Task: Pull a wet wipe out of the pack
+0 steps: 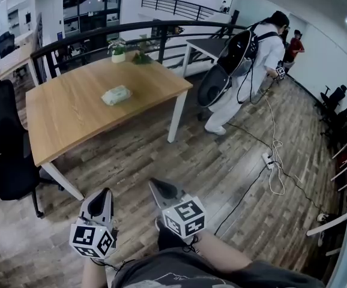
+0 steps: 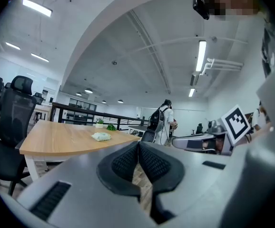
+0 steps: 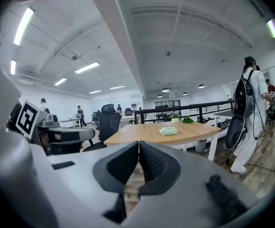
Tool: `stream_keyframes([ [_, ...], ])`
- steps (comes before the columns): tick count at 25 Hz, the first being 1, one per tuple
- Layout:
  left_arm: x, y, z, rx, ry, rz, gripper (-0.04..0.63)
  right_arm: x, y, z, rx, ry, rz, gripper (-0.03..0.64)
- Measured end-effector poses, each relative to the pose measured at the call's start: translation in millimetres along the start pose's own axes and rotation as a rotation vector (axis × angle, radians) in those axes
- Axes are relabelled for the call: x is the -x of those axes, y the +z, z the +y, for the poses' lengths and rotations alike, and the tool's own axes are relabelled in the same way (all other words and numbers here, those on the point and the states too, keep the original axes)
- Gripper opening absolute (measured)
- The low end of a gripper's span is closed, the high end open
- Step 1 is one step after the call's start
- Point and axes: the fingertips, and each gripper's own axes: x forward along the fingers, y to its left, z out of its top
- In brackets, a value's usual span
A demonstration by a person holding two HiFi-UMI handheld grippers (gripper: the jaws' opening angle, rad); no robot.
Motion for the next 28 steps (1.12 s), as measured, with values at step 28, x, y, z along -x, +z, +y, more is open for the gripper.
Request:
stream_keyframes([
  [28, -59, 2, 65, 0.062, -0.025, 0.022, 0.014, -61, -3, -58, -0.112, -0.127, -0.026, 0.026],
])
